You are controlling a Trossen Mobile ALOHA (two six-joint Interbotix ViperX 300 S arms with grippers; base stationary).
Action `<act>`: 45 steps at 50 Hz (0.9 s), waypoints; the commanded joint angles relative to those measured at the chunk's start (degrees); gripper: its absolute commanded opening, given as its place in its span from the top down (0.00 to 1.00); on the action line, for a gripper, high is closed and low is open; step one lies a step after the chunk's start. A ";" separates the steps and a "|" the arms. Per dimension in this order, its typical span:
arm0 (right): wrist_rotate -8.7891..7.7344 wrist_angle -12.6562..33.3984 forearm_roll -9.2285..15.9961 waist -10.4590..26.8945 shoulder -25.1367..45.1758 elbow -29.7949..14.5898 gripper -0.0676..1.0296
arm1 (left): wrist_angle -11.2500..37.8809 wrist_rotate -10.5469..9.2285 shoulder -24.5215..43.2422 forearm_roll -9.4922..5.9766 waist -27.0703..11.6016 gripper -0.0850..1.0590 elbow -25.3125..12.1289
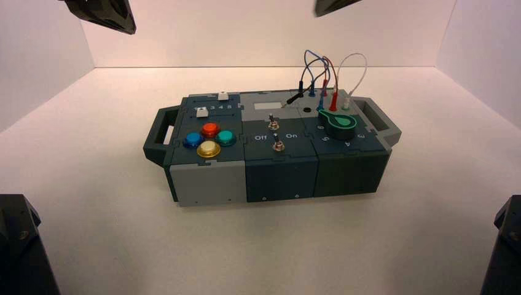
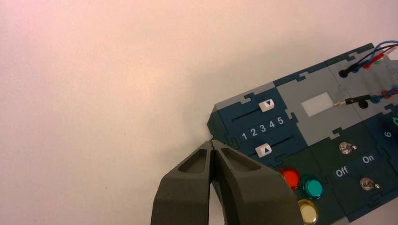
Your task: Move the top slider to position 2.
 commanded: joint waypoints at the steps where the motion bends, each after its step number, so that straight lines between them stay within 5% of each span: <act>1: 0.18 0.44 1.58 1.58 3.43 -4.13 0.96 | -0.18 0.00 -0.26 0.09 -0.09 0.95 -1.93; 28: 0.18 2.99 8.44 6.33 20.83 -16.00 0.96 | 0.00 0.09 -0.18 0.09 -0.09 0.95 -1.67; 45: 0.70 2.72 9.05 6.33 26.54 -19.25 0.96 | 0.09 0.09 -0.18 0.09 -0.09 0.95 -1.67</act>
